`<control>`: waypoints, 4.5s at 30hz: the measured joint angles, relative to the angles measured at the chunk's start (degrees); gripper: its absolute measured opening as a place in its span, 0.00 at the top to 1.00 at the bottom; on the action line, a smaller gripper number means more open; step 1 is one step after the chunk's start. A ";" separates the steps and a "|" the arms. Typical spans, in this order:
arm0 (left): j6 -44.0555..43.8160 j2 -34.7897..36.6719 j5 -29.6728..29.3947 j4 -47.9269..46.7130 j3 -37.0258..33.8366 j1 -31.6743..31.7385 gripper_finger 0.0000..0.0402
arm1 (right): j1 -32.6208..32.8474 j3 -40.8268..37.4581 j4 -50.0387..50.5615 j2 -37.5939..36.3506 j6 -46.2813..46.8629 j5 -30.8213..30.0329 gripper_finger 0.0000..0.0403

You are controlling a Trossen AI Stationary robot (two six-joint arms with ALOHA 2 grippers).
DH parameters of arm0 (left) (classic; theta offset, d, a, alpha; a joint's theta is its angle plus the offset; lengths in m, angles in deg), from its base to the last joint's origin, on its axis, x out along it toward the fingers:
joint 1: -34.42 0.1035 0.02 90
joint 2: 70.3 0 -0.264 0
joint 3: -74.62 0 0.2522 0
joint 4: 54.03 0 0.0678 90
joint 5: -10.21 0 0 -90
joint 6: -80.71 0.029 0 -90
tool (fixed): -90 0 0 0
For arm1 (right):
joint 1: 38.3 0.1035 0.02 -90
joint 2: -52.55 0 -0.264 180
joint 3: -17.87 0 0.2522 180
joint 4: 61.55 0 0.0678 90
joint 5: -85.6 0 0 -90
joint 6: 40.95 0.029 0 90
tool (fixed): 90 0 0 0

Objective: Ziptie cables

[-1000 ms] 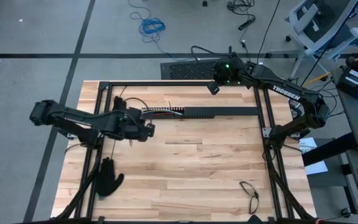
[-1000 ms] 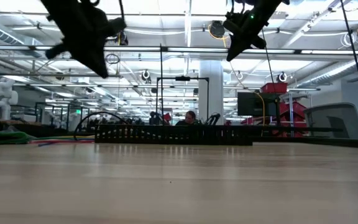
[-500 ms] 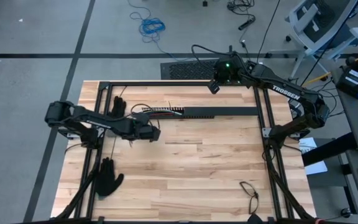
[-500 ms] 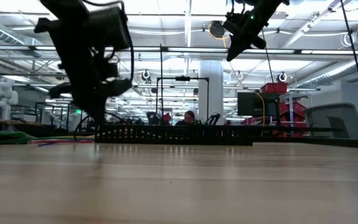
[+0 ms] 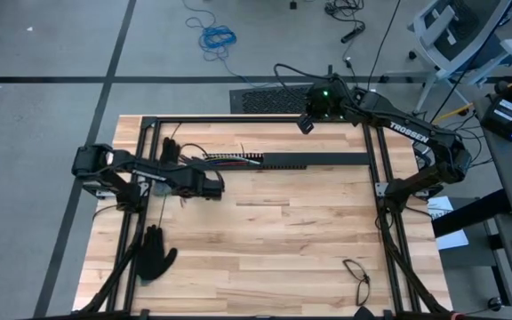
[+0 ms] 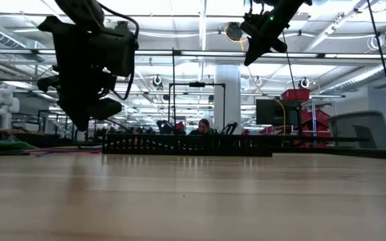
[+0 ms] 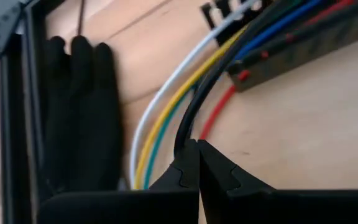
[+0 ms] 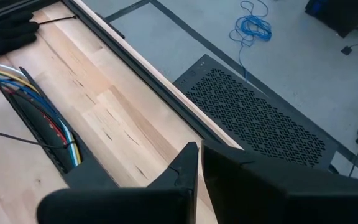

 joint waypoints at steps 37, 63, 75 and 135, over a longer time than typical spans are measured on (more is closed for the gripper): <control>10.71 19.67 12.39 -13.73 13.84 6.48 1.00 | 0.02 -0.02 0.71 0.00 0.20 0.05 0.96; 16.53 12.66 8.43 4.66 -4.90 -3.84 0.43 | 0.02 -0.02 -0.02 0.02 -0.20 0.04 0.96; 1.47 7.23 6.86 3.87 -7.19 -6.45 0.43 | 0.02 -0.02 0.51 0.00 -0.26 0.05 0.96; 21.53 7.63 5.79 0.17 -3.43 -0.45 0.92 | -0.83 -5.75 -8.87 -0.20 0.48 4.48 0.96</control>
